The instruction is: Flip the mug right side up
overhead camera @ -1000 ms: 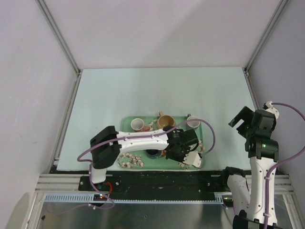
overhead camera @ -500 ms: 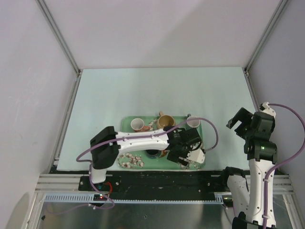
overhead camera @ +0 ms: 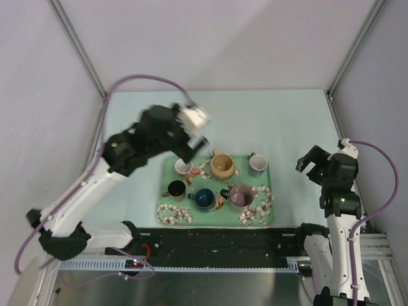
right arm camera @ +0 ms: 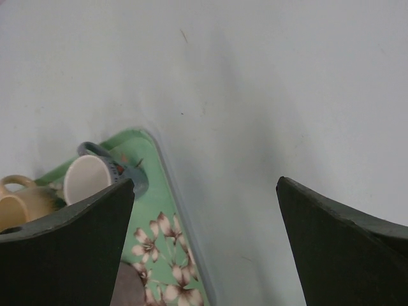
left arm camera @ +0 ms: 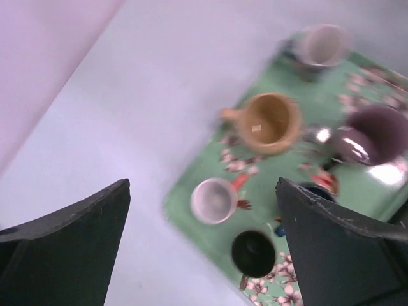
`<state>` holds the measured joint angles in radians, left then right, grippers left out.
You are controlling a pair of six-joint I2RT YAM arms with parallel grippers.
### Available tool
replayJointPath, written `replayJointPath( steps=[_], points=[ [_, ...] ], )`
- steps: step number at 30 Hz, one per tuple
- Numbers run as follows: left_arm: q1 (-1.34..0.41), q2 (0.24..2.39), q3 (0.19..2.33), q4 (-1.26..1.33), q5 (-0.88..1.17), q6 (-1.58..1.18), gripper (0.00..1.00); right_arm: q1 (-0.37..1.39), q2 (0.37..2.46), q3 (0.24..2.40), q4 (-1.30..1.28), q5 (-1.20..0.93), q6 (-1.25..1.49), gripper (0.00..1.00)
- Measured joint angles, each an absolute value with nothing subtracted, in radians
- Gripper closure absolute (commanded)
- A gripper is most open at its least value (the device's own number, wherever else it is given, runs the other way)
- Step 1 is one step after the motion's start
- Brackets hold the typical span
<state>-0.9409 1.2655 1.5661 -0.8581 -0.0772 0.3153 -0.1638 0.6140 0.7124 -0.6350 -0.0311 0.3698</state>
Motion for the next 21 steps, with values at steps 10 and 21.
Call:
replayJointPath(
  steps=[10, 21],
  points=[
    [-0.234, 0.949, 1.046, -0.674, -0.106, -0.009, 0.00, -0.065, 0.622, 0.520, -0.436, 0.167, 0.374, 0.01],
    [0.027, 0.688, 0.405, -0.256, -0.111, -0.108, 0.00, 0.093, 0.603, 0.332, -0.246, 0.374, 0.391, 0.01]
  ],
)
